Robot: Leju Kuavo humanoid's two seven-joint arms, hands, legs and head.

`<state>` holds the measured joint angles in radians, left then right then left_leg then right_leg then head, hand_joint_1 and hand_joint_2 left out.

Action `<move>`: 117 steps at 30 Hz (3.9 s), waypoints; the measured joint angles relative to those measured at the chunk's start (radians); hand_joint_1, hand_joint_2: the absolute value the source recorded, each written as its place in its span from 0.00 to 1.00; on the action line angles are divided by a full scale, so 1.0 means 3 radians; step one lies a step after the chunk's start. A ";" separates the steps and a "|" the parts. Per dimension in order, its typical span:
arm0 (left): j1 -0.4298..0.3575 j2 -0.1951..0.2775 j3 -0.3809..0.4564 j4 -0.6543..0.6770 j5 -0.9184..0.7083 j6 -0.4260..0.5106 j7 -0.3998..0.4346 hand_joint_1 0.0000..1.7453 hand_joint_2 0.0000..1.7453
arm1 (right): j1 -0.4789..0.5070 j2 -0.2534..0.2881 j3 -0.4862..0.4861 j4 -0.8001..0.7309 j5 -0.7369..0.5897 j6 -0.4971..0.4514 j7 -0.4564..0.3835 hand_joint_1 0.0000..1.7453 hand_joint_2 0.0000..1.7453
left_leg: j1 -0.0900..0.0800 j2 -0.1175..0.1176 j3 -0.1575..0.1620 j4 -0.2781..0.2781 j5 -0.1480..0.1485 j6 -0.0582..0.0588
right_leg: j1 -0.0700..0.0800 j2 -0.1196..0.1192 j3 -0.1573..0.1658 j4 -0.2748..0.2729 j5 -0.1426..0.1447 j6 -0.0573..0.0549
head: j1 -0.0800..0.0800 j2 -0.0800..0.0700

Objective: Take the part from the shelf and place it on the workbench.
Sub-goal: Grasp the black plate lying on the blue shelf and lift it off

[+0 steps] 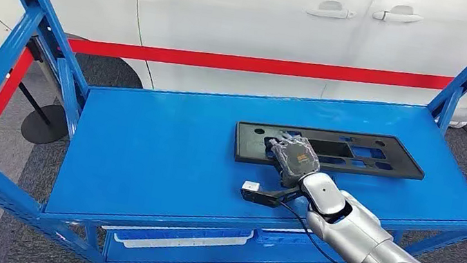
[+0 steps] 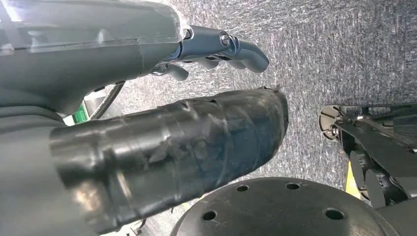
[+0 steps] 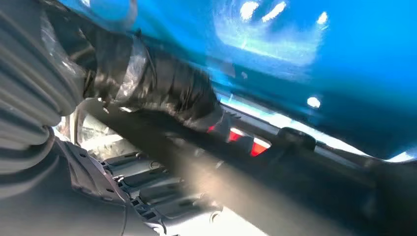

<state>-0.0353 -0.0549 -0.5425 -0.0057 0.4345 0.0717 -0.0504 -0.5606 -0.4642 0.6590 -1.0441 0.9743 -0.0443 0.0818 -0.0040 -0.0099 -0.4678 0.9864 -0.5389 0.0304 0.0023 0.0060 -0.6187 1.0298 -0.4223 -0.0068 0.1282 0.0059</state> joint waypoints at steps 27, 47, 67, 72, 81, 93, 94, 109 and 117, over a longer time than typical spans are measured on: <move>0.0001 0.0000 -0.0106 0.0000 0.0226 -0.0102 -0.0098 0.00 1.00 | 0.0358 0.0123 -0.0483 -0.0185 0.0222 -0.0057 0.0011 1.00 1.00 | 0.0000 0.0000 -0.0001 0.0000 0.0000 0.0000 | 0.0000 0.0000 -0.0001 0.0000 0.0000 0.0000 | 0.0000 0.0000; 0.0010 0.0011 -0.0362 0.0000 0.0406 0.0069 0.0011 0.00 1.00 | 0.0707 -0.0380 -0.0738 -0.1615 0.0400 -0.0740 -0.0587 1.00 1.00 | -0.0028 0.0000 -0.0013 0.0029 -0.0008 0.0023 | -0.0021 0.0000 -0.0003 -0.0004 0.0012 0.0028 | -0.0001 0.0000; -0.0014 0.0042 -0.0558 0.0004 0.0426 -0.0007 0.0076 0.00 1.00 | 0.1027 -0.0838 -0.0827 -0.2084 0.0560 -0.1024 -0.0612 1.00 1.00 | 0.0046 0.0009 -0.0134 0.0238 -0.0132 -0.0068 | -0.0107 -0.0013 -0.0077 0.0129 -0.0068 0.0087 | -0.0002 0.0001; -0.0020 0.0062 -0.0610 0.0003 0.0409 -0.0017 0.0110 0.00 1.00 | 0.1157 -0.0919 -0.0899 -0.2168 0.0574 -0.1170 -0.0611 1.00 1.00 | 0.0051 0.0017 -0.0451 0.1034 -0.0551 -0.0089 | -0.0073 -0.0036 -0.0152 0.0121 -0.0009 0.0000 | -0.0002 0.0001; -0.0016 0.0125 -0.0712 -0.0052 0.0398 -0.0010 0.0185 0.00 1.00 | 0.1398 -0.1047 -0.1072 -0.2331 0.0582 -0.1295 -0.0615 1.00 1.00 | -0.0010 0.0027 0.0008 0.0046 -0.0025 0.0053 | -0.0055 -0.0039 -0.0229 0.0046 0.0202 0.0106 | -0.0001 0.0000; -0.0005 0.0140 -0.0768 -0.0129 0.0391 -0.0002 0.0198 0.00 1.00 | 0.1531 -0.1095 -0.1154 -0.2398 0.0472 -0.1311 -0.0685 1.00 1.00 | 0.0016 0.0061 -0.0514 0.0165 0.0356 0.0025 | -0.0099 -0.0017 0.0354 0.0076 -0.0337 0.0199 | 0.0000 0.0000; -0.0004 0.0140 -0.0774 -0.0131 0.0391 -0.0001 0.0198 0.00 1.00 | 0.1537 -0.1102 -0.1159 -0.2406 0.0465 -0.1310 -0.0688 1.00 1.00 | 0.0013 0.0059 -0.0525 0.0169 0.0377 0.0003 | -0.0086 -0.0015 0.0381 0.0012 -0.0367 0.0173 | 0.0000 0.0000; -0.0024 0.0144 -0.0842 -0.0118 0.0401 -0.0035 0.0075 0.00 1.00 | 0.1563 -0.1112 -0.1192 -0.2462 0.0239 -0.1094 -0.0787 1.00 1.00 | 0.0012 -0.0006 0.0044 0.0076 -0.0053 -0.0056 | -0.0082 -0.0043 -0.0185 0.0028 0.0148 0.0085 | -0.0003 0.0000; -0.0039 0.0123 -0.0892 -0.0085 0.0426 -0.0042 0.0021 0.00 1.00 | 0.1501 -0.1088 -0.1197 -0.2462 0.0103 -0.0932 -0.0806 1.00 1.00 | 0.0001 0.0177 -0.0242 -0.0003 0.0239 0.0114 | -0.0107 -0.0014 -0.0383 0.0798 -0.0488 0.0204 | 0.0005 -0.0001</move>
<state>-0.0471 -0.0179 -0.8102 -0.0313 0.5623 0.0592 -0.0440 -0.1102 -0.7905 0.2998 -1.7827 1.0052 -0.3240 -0.1600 -0.0036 0.0432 -0.5403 0.9856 -0.4671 0.0647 -0.0297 0.0018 -0.7337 1.2691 -0.5686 0.0543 0.1297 0.0057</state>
